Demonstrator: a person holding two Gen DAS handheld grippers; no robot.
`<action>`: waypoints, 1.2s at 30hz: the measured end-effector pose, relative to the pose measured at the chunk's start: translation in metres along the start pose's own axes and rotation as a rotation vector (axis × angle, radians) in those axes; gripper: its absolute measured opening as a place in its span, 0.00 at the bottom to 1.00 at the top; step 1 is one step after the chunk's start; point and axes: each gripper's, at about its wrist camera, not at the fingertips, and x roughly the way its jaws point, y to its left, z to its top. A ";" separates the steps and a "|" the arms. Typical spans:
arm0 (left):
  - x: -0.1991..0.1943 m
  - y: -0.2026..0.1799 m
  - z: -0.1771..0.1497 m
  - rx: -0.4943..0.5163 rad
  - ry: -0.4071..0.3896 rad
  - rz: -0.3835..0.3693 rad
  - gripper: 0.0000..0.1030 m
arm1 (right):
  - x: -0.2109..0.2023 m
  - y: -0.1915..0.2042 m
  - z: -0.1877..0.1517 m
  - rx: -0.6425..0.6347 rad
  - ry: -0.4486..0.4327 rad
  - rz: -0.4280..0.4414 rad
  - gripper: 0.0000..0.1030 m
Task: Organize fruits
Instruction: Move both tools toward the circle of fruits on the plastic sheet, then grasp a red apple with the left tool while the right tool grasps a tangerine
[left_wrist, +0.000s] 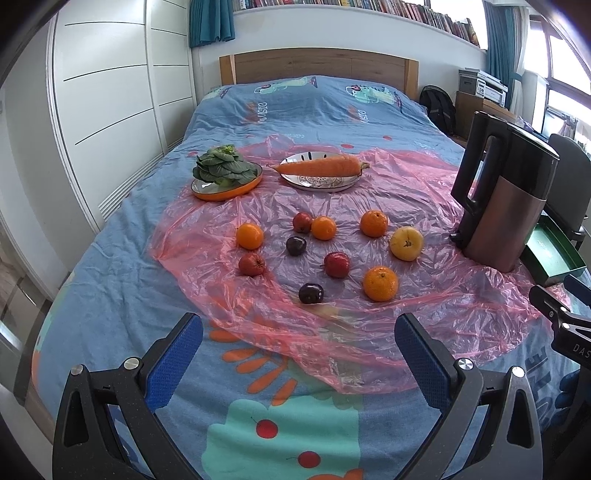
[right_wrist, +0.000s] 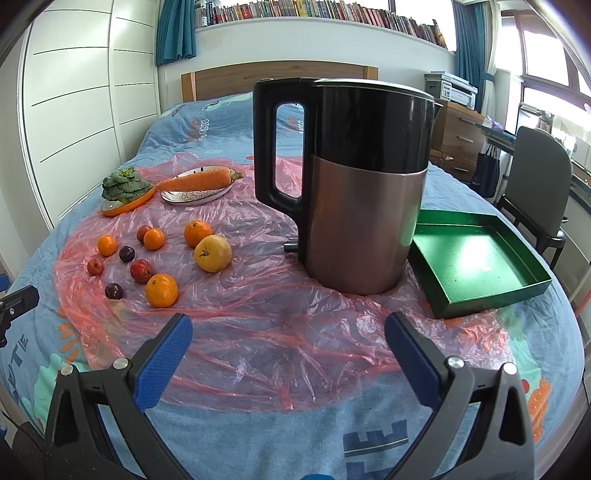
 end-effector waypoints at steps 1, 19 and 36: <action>0.001 0.003 -0.001 -0.009 0.004 -0.006 0.99 | 0.001 0.001 -0.001 -0.001 0.002 0.003 1.00; 0.047 0.064 0.004 -0.099 0.060 0.067 0.99 | 0.035 0.068 0.005 -0.106 0.060 0.188 1.00; 0.159 0.071 0.046 -0.002 0.172 -0.001 0.61 | 0.125 0.131 0.019 -0.132 0.211 0.319 0.98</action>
